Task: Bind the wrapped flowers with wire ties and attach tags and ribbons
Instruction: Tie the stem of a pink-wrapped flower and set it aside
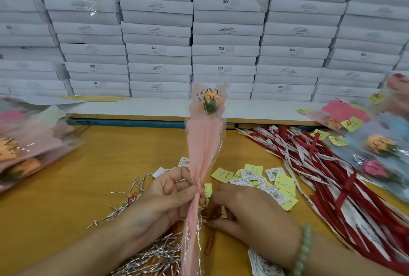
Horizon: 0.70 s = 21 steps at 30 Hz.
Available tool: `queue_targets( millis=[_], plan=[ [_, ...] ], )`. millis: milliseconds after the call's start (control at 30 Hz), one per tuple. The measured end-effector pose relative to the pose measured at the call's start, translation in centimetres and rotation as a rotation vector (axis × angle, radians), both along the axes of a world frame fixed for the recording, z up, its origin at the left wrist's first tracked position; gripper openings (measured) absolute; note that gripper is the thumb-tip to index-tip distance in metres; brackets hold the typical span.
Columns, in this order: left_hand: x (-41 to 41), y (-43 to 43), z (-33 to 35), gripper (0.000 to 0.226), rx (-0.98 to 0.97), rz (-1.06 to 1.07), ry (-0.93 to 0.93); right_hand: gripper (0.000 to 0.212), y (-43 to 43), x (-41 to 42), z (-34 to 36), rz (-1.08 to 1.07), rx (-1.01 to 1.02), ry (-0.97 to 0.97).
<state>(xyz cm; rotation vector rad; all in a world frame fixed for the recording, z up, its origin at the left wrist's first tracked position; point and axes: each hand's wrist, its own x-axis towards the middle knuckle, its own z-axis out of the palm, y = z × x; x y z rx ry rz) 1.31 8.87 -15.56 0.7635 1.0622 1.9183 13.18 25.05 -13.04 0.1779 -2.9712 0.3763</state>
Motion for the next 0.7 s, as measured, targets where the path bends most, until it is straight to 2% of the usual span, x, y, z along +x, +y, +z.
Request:
queue_targets(
  millis=[233,333,433,567,700],
  plan=[
    [0.1,0.0,0.0,0.052,-0.012,0.000,0.000,0.025,-0.8,0.0,0.2,0.053,0.200,-0.048],
    [0.1,-0.1,0.1,0.054,-0.019,0.005,0.000,0.026,-0.8,0.0,0.2,0.058,0.224,-0.063],
    [0.2,-0.1,0.3,0.054,-0.012,-0.002,-0.007,0.024,-0.4,0.1,0.7,0.035,0.125,-0.055],
    [0.3,0.0,0.3,0.047,-0.020,0.005,0.001,0.003,0.1,0.2,1.0,-0.004,-0.163,-0.036],
    [0.3,0.0,0.3,0.042,-0.014,0.001,0.001,0.013,0.5,0.1,0.7,-0.056,-0.396,-0.011]
  ],
)
